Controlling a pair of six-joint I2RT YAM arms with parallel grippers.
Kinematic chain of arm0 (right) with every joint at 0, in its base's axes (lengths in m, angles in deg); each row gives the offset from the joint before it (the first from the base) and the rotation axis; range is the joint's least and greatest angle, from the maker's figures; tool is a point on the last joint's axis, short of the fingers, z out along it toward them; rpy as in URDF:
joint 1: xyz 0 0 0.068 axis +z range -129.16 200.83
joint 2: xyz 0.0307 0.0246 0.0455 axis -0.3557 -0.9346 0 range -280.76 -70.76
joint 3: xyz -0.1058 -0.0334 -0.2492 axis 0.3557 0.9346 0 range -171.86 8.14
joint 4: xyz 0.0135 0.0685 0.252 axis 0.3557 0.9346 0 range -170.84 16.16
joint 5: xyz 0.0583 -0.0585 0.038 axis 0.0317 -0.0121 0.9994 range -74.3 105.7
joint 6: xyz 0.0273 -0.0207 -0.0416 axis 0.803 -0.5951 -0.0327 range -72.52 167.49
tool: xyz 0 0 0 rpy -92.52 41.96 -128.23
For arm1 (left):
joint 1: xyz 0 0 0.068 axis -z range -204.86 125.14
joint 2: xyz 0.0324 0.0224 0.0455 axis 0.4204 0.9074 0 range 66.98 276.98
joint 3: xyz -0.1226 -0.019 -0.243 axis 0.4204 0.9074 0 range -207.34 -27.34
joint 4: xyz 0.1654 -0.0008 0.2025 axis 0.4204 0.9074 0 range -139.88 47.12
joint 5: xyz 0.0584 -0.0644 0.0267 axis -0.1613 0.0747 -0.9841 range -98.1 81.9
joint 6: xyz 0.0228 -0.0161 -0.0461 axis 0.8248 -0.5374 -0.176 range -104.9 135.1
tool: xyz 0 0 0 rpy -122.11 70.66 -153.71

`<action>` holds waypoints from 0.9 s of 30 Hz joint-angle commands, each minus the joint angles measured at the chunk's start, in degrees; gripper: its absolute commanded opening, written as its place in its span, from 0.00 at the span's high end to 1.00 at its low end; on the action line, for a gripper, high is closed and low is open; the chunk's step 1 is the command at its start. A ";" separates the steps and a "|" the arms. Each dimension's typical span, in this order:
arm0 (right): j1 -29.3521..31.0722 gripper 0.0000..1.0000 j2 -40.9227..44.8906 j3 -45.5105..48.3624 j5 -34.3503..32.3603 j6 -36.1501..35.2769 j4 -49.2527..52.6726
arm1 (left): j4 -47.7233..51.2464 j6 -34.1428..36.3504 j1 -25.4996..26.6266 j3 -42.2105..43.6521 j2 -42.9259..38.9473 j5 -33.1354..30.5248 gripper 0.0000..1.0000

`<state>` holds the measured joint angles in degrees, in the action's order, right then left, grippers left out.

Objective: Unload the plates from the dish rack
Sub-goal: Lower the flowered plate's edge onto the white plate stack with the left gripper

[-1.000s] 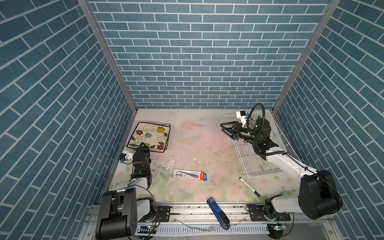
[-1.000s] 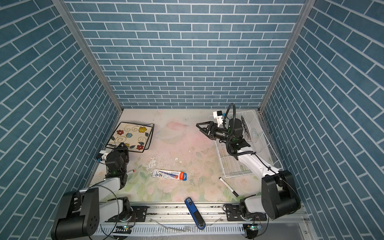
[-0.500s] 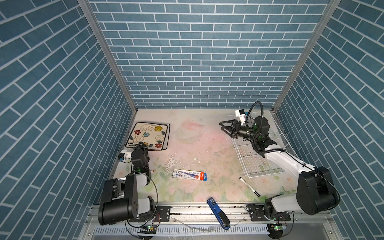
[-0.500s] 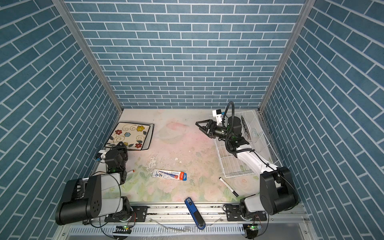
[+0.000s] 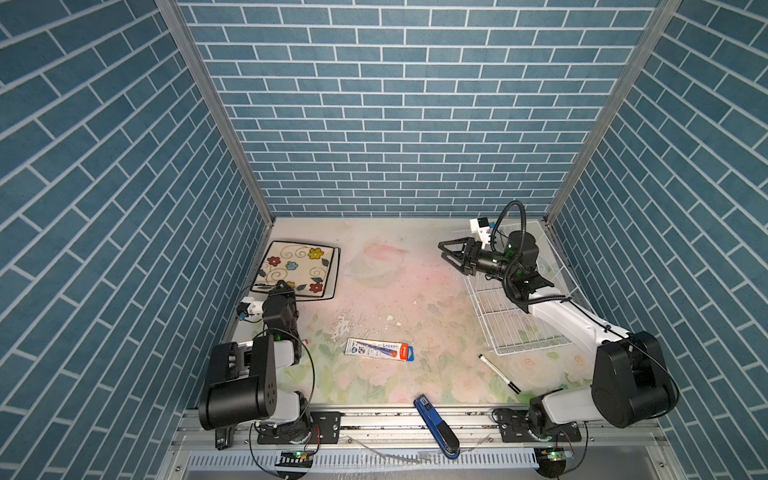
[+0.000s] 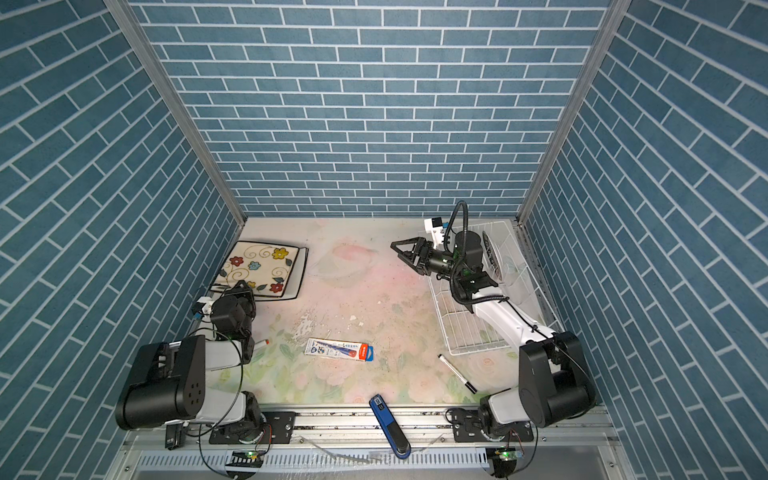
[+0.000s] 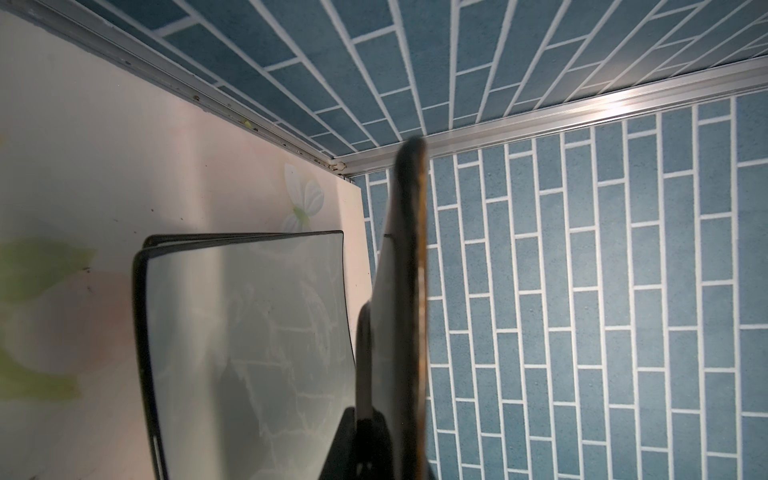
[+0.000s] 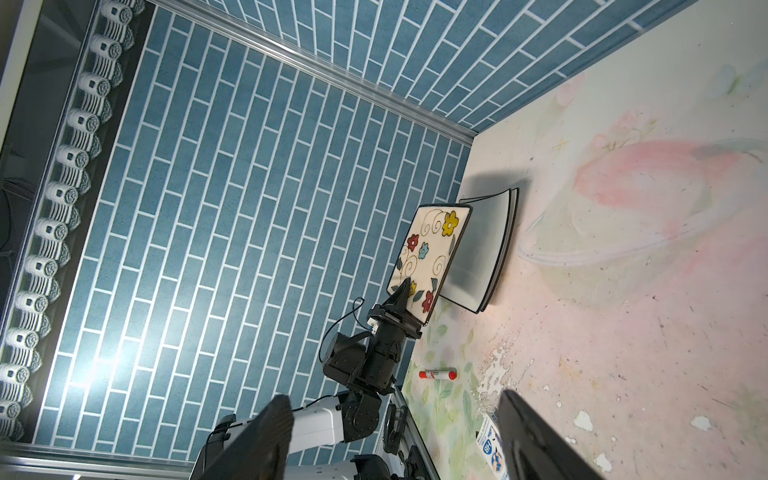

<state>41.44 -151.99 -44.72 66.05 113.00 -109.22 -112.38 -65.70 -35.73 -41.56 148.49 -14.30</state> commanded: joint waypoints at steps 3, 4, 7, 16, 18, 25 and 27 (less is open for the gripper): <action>-0.15 0.22 0.01 -2.87 0.54 -1.63 -0.61 | -12.47 -0.45 -0.42 -3.71 -0.04 -0.04 1.00; -0.12 0.22 0.10 -2.80 0.54 -1.71 -0.47 | -12.71 -0.50 -0.46 -3.71 0.33 -0.13 1.00; -0.12 0.22 0.28 -2.73 0.63 -1.75 -0.44 | -13.34 -0.74 -0.46 -3.97 1.21 0.20 1.00; -0.13 0.22 -0.14 -2.85 0.81 -1.97 -0.44 | -11.88 -0.79 -0.46 -4.76 2.40 0.31 1.00; -0.17 0.22 -0.39 -2.89 0.89 -1.91 -0.45 | -11.42 -0.76 -0.46 -4.77 2.57 0.14 1.00; -0.17 0.22 -1.12 -3.47 1.10 -1.93 -0.53 | -12.62 -1.02 -0.45 -5.07 4.03 0.15 1.00; -0.14 0.22 -1.07 -3.48 1.09 -1.91 -0.44 | -13.37 -1.20 -0.46 -5.18 4.78 0.21 1.00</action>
<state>41.44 -152.80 -44.98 66.09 113.00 -108.89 -112.81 -65.46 -35.84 -43.42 153.87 -14.23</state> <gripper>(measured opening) 0.784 0.146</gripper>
